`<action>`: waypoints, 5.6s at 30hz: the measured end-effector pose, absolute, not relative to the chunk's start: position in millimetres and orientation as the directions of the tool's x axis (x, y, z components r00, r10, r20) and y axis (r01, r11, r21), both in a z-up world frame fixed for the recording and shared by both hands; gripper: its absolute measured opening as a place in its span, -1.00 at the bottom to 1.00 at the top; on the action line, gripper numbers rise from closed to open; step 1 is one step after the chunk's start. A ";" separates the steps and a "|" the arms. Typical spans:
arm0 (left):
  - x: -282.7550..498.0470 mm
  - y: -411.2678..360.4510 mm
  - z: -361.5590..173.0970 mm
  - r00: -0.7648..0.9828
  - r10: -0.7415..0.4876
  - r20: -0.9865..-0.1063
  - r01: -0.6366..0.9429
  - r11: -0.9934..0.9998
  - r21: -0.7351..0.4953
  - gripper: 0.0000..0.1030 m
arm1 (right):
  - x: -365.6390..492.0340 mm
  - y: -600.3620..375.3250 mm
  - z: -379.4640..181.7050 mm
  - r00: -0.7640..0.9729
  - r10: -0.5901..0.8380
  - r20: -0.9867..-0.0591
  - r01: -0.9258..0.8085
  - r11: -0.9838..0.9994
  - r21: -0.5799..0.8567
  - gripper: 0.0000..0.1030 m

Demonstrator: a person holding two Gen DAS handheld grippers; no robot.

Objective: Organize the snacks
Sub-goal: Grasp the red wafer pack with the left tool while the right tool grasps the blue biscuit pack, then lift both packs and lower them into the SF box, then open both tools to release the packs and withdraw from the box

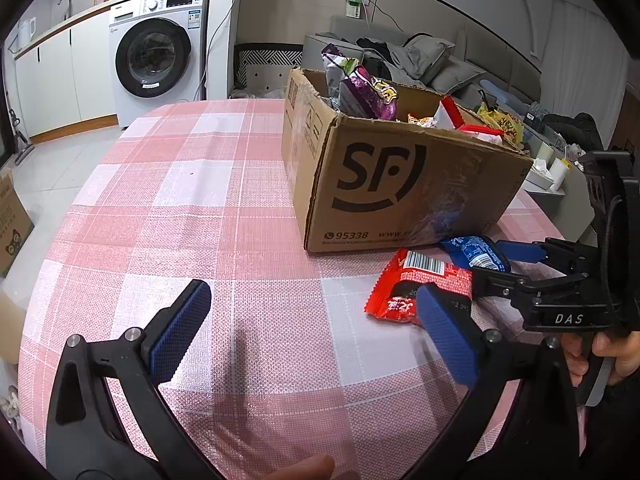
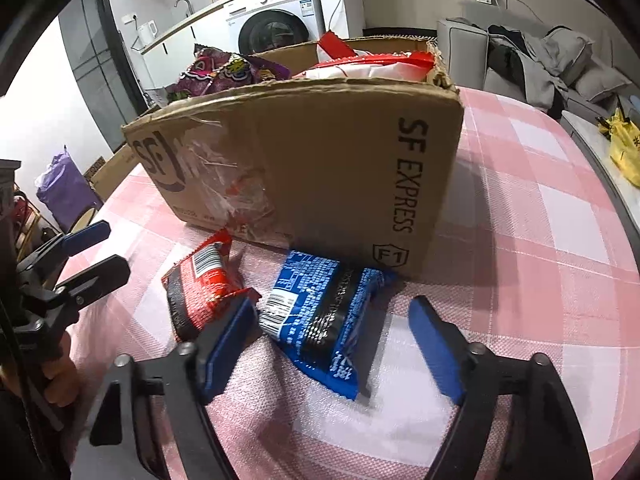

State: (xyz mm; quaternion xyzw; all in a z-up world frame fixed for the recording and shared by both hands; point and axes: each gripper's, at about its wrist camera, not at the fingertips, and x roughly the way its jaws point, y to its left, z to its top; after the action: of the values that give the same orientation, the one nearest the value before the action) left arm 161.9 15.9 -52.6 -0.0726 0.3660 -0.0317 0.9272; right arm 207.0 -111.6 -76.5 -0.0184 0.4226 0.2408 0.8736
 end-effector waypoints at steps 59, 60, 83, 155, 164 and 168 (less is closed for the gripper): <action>173.1 -80.0 -68.1 0.620 -0.244 -0.746 0.260 0.961 -0.098 -0.07 | 183.6 -143.0 -56.4 0.538 0.474 -0.697 -0.467 0.856 0.222 -0.10; 173.4 -79.7 -68.0 0.620 -0.243 -0.746 0.258 0.961 -0.099 -0.07 | 182.8 -142.9 -55.8 0.538 0.474 -0.696 -0.467 0.856 0.221 -0.10; 144.8 -39.7 -22.9 0.709 -0.266 -0.653 0.253 0.960 -0.117 -0.14 | 166.6 -152.8 -25.5 0.578 0.534 -0.617 -0.501 0.829 0.249 -0.10; 270.5 -1.1 57.3 0.822 -0.187 -0.538 0.181 0.981 -0.065 -0.14 | 279.1 -116.6 49.6 0.661 0.575 -0.482 -0.508 0.816 0.277 -0.10; 285.0 3.3 43.7 0.816 -0.195 -0.545 0.183 0.980 -0.077 -0.13 | 297.5 -116.1 41.6 0.668 0.557 -0.493 -0.484 0.829 0.281 -0.10; 289.1 4.5 38.9 0.812 -0.199 -0.549 0.185 0.979 -0.081 -0.13 | 307.1 -108.6 36.9 0.664 0.548 -0.509 -0.483 0.834 0.267 -0.10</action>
State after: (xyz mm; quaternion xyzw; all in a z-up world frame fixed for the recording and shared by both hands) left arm 289.1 4.5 38.9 -0.0120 0.2895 -0.1009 0.9518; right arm 307.1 -108.6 36.9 0.0546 0.2967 0.2831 0.9104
